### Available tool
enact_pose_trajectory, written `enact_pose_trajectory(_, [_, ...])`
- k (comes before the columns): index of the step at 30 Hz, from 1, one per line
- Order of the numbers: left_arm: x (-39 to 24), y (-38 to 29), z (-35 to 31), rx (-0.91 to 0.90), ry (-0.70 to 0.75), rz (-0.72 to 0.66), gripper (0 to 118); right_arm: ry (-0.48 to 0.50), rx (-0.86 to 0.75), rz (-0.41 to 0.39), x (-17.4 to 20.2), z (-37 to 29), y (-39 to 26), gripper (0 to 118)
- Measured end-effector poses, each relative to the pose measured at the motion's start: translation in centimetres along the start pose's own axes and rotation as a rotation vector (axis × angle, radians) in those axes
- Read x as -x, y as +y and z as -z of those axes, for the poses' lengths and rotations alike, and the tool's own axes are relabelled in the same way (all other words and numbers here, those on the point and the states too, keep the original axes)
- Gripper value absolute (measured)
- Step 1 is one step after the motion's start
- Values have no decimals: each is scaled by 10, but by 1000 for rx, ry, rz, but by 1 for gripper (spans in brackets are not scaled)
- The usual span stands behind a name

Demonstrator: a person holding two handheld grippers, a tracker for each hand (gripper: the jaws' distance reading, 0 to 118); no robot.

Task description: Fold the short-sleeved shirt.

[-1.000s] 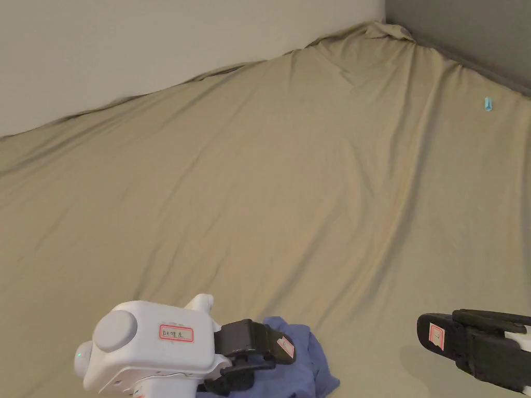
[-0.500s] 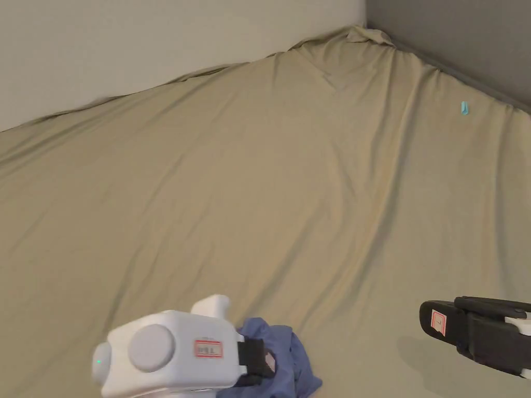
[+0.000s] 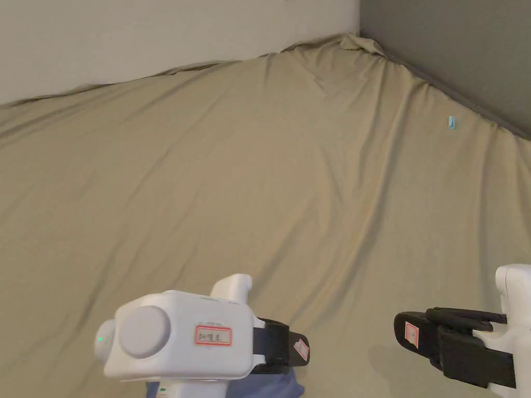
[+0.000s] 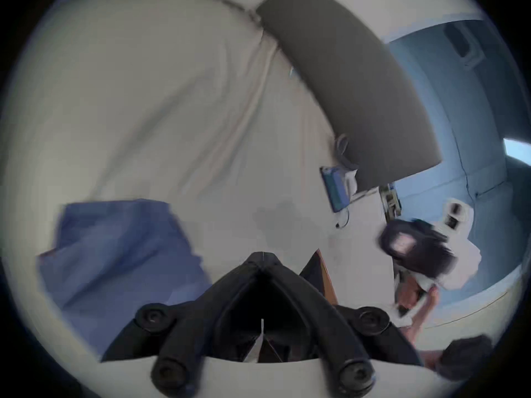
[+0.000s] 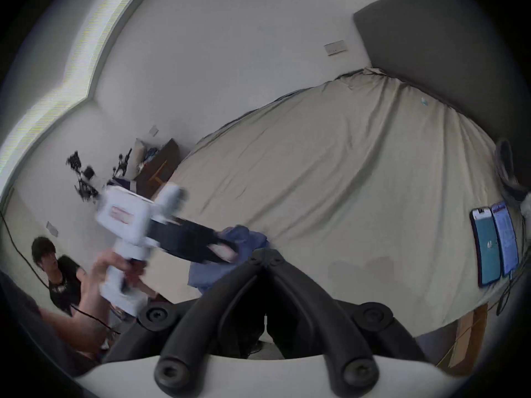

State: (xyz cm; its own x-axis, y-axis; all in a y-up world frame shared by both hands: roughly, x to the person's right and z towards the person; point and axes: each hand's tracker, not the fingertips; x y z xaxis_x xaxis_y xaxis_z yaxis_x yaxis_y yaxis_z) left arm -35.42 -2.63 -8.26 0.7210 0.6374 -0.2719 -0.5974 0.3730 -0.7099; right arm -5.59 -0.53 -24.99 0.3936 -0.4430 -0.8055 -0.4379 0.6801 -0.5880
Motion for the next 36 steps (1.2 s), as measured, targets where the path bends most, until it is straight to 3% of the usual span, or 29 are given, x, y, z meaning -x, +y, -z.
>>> enact_pose_trajectory(4, [10, -45, -121, -235, 203, 28, 0, 82, 70, -128, 49, 39, 13, 2])
enact_pose_trajectory(8, [39, -84, -176, -308, 374, -75, 0, 120, 190, -260, 93, 111, 11, 2])
enact_pose_trajectory(11, [68, -100, -180, -299, 358, -180, 0, 2, 342, -376, 100, 183, -12, 2])
enact_pose_trajectory(12, [77, -104, -178, -301, 335, -208, 0, -78, 385, -398, 93, 205, -22, 2])
enact_pose_trajectory(13, [87, -105, -173, -293, 293, -239, 0, -155, 432, -409, 83, 226, -32, 2])
enact_pose_trajectory(15, [111, -102, -158, -268, 139, -332, 0, -153, 464, -366, 64, 244, -42, 2])
enact_pose_trajectory(16, [124, -101, -150, -256, 50, -385, 16, -102, 410, -323, 61, 238, -37, 2])
enact_pose_trajectory(18, [149, -102, -126, -229, -73, -418, 92, -48, 410, -253, 55, 227, -23, 2])
enact_pose_trajectory(19, [163, -103, -119, -214, -106, -436, 99, -45, 414, -261, 51, 228, -21, 2])
enact_pose_trajectory(24, [222, -104, -81, -188, -194, -545, 99, 7, 425, -218, 39, 231, -21, 2])
enact_pose_trajectory(26, [229, -97, -62, -176, -167, -542, 99, 19, 429, -209, 37, 231, -21, 2])
enact_pose_trajectory(29, [228, -89, -28, -167, -279, -516, 100, 42, 429, -175, 32, 232, -20, 2])
enact_pose_trajectory(31, [227, -85, -3, -110, -224, -470, 97, 59, 427, -148, 28, 232, -20, 2])
enact_pose_trajectory(32, [229, -83, 3, -130, -342, -460, 97, 73, 426, -130, 26, 232, -20, 2])
enact_pose_trajectory(33, [229, -83, 5, -151, -357, -507, 97, 73, 424, -116, 24, 232, -20, 2])
enact_pose_trajectory(34, [230, -84, 6, -179, -375, -531, 82, 76, 421, -116, 23, 231, -20, 2])
enact_pose_trajectory(35, [232, -85, 7, -191, -413, -514, 51, 83, 419, -110, 21, 231, -20, 2])
enact_pose_trajectory(36, [236, -85, 7, -196, -412, -516, 44, 85, 420, -97, 19, 231, -20, 2])
